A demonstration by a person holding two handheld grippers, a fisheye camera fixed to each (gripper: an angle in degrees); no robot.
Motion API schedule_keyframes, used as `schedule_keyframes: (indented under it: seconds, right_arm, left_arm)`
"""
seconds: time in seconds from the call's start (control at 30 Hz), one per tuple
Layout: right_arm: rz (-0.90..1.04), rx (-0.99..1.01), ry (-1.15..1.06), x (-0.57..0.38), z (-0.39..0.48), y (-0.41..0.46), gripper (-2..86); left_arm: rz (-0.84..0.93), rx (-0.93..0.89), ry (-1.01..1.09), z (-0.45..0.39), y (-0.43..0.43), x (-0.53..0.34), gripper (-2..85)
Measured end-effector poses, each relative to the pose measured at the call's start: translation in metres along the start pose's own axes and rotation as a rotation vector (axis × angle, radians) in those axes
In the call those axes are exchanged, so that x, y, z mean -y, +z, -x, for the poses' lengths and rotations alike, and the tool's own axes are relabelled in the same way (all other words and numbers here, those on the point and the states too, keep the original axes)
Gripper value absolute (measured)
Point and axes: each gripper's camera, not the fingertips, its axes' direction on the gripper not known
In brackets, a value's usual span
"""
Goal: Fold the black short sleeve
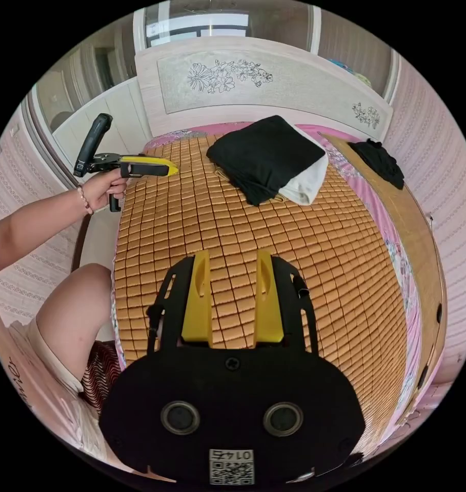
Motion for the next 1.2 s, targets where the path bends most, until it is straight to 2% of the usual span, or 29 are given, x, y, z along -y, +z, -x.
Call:
schedule_keyframes:
  seconds: [0.2,0.3,0.37,0.53,0.6,0.63,0.7,0.8,0.93,1.03,1.1,1.17,1.2]
  right_arm:
    - [-0.030,0.075,-0.038,0.129,-0.010,0.041,11.7]
    - [-0.043,0.145,0.027,0.172,-0.024,0.058,11.4]
    - [-0.038,0.172,0.064,0.192,-0.031,0.068,11.3]
    - [0.030,0.177,0.052,0.226,-0.031,0.094,12.1]
    - [0.049,0.156,0.058,0.229,-0.034,0.099,10.3]
    - [0.067,0.114,0.078,0.229,-0.039,0.100,5.5]
    - [0.043,0.075,0.095,0.223,-0.050,0.097,2.3]
    - [0.045,0.142,0.130,0.211,-0.075,0.095,1.2]
    - [0.015,0.168,0.183,0.188,-0.106,0.091,0.8]
    - [-0.019,0.220,0.205,0.169,-0.125,0.088,0.7]
    - [-0.046,0.239,0.220,0.155,-0.136,0.083,0.7]
    - [-0.098,0.259,0.244,0.138,-0.149,0.070,0.6]
    - [-0.145,0.277,0.272,0.124,-0.160,0.058,0.6]
  left_arm:
    - [-0.013,0.023,-0.052,0.067,0.041,0.033,8.0]
    - [0.002,-0.106,-0.040,0.085,0.061,0.045,7.9]
    - [0.048,-0.167,0.007,0.086,0.072,0.049,0.9]
    - [-0.097,-0.083,0.203,0.058,0.055,0.038,-0.6]
    - [-0.085,-0.064,0.229,0.049,0.054,0.037,-0.7]
    - [-0.094,-0.058,0.244,0.047,0.052,0.034,-0.6]
    - [-0.097,-0.063,0.237,0.052,0.049,0.030,-0.4]
    - [-0.102,-0.026,0.236,0.063,0.043,0.027,0.7]
    - [-0.105,0.112,0.226,0.077,0.046,0.033,5.8]
    - [-0.047,0.074,0.172,0.086,0.064,0.049,9.4]
    - [0.040,0.050,0.121,0.089,0.080,0.059,8.8]
    - [0.068,0.124,0.065,0.092,0.082,0.064,1.5]
    - [0.072,0.108,0.061,0.093,0.080,0.065,1.2]
